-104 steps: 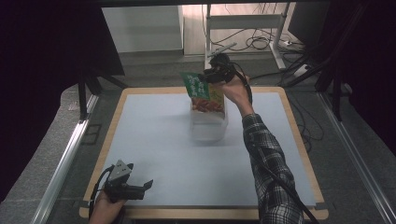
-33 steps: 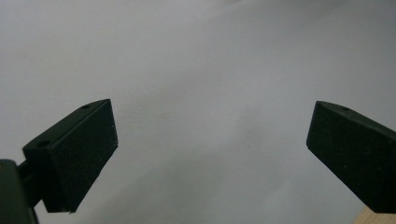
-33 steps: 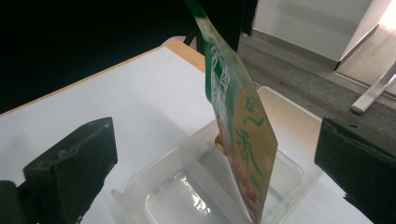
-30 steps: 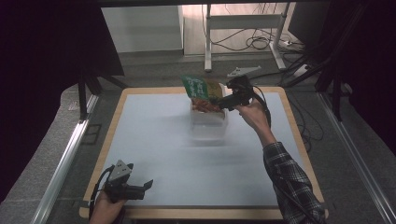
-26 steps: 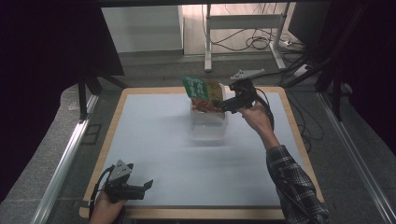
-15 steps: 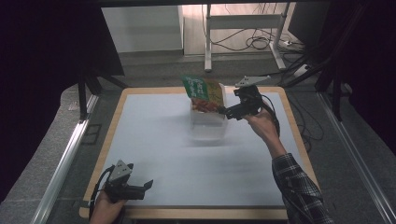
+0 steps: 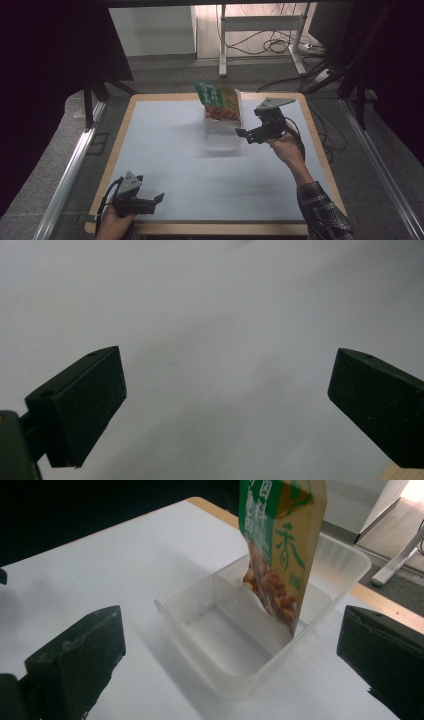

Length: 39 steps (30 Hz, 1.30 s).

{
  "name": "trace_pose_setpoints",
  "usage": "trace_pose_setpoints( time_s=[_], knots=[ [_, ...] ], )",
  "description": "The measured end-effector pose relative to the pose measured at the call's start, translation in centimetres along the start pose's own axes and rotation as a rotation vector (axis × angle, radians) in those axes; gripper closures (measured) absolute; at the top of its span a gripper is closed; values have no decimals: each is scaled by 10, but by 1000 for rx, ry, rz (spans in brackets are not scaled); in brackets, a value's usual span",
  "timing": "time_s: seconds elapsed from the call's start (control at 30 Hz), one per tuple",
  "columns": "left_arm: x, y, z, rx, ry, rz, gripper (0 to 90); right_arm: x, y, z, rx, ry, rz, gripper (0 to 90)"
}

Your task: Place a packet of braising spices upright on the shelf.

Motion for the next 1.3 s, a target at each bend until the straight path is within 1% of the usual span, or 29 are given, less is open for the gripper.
trace_pose_setpoints(
  time_s=[0.2,0.6,0.8,1.13,1.3],
  knots=[
    [0,0,0,0,0,1,22,-1,4,-13,0,1,-8,0],
    [0,0,0,-1,1,2,23,-5,6,-35,-8,10,-24,0],
    [0,0,0,-3,0,-1,23,-9,6,-42,-7,13,-28,0],
    [0,0,0,-3,-2,-2,23,-24,10,-64,21,14,-34,0],
    [0,0,0,-1,-1,-2,23,-33,12,-74,47,12,-36,0]
  ],
)
Point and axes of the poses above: each handheld gripper's, and its own axes: x roughly forward along the jaws, z roughly out of its top, y roughly to its left, the point moved 10 cm from there along x, roughly forward along the jaws, and after that the axes turned 14 degrees about y, right-handed, at the moved point
